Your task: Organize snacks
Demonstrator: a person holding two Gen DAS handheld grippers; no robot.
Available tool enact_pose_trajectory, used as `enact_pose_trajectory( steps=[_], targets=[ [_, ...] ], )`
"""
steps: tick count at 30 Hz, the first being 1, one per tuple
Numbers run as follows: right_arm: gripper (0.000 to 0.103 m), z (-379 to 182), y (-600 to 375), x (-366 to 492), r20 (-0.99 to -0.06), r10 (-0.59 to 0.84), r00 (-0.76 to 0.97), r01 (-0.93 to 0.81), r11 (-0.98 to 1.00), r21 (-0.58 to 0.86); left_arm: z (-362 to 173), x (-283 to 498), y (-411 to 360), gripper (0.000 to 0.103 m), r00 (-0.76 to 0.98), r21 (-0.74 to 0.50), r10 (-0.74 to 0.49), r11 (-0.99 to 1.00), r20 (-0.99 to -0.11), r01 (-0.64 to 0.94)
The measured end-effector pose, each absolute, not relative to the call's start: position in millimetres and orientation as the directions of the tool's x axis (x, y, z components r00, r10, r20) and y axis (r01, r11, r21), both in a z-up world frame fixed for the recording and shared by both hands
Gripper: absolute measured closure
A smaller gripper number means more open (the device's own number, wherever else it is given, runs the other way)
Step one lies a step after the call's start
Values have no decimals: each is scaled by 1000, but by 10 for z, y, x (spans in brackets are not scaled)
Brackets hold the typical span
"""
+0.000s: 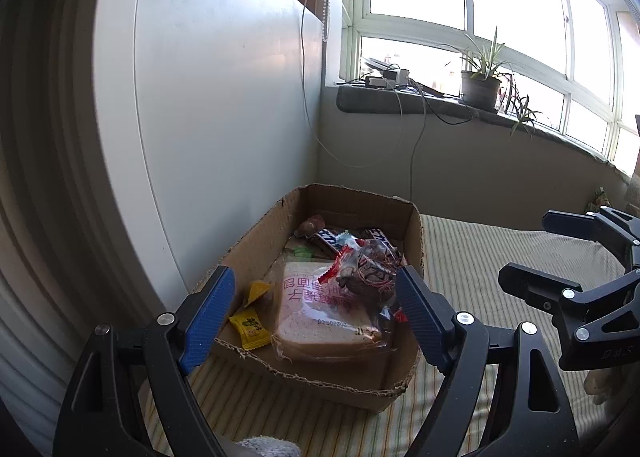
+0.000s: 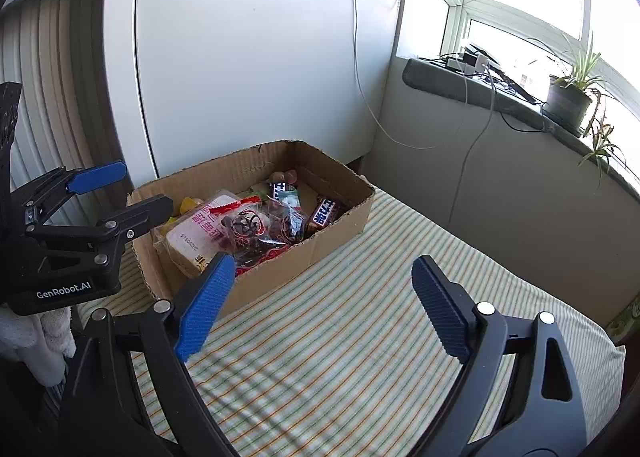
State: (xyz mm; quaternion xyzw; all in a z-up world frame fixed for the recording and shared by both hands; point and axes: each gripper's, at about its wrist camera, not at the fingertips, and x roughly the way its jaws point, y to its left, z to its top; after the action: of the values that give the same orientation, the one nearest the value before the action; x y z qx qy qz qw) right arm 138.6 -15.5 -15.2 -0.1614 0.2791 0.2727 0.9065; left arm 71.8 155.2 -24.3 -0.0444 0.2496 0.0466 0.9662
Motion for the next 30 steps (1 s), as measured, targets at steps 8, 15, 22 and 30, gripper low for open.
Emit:
enact_pose_trajectory(
  steps=[8, 15, 22, 30],
  targets=[
    [3, -166, -344, 1169, -559, 368, 743, -528, 836, -151, -287, 714, 1546, 20, 867, -51, 89, 990, -490, -131],
    [2, -276, -396, 1076, -573, 350, 741, -517, 842, -156, -293, 715, 1537, 20, 869, -48, 92, 990, -486, -131],
    [2, -304, -373, 998, -569, 357, 740, -531, 830, -170, -305, 718, 1563, 20, 867, -56, 95, 989, -489, -140],
    [2, -341, -414, 1008, -577, 357, 735, -526, 837, -151, -311, 730, 1549, 20, 866, -49, 98, 989, -490, -139]
  ],
)
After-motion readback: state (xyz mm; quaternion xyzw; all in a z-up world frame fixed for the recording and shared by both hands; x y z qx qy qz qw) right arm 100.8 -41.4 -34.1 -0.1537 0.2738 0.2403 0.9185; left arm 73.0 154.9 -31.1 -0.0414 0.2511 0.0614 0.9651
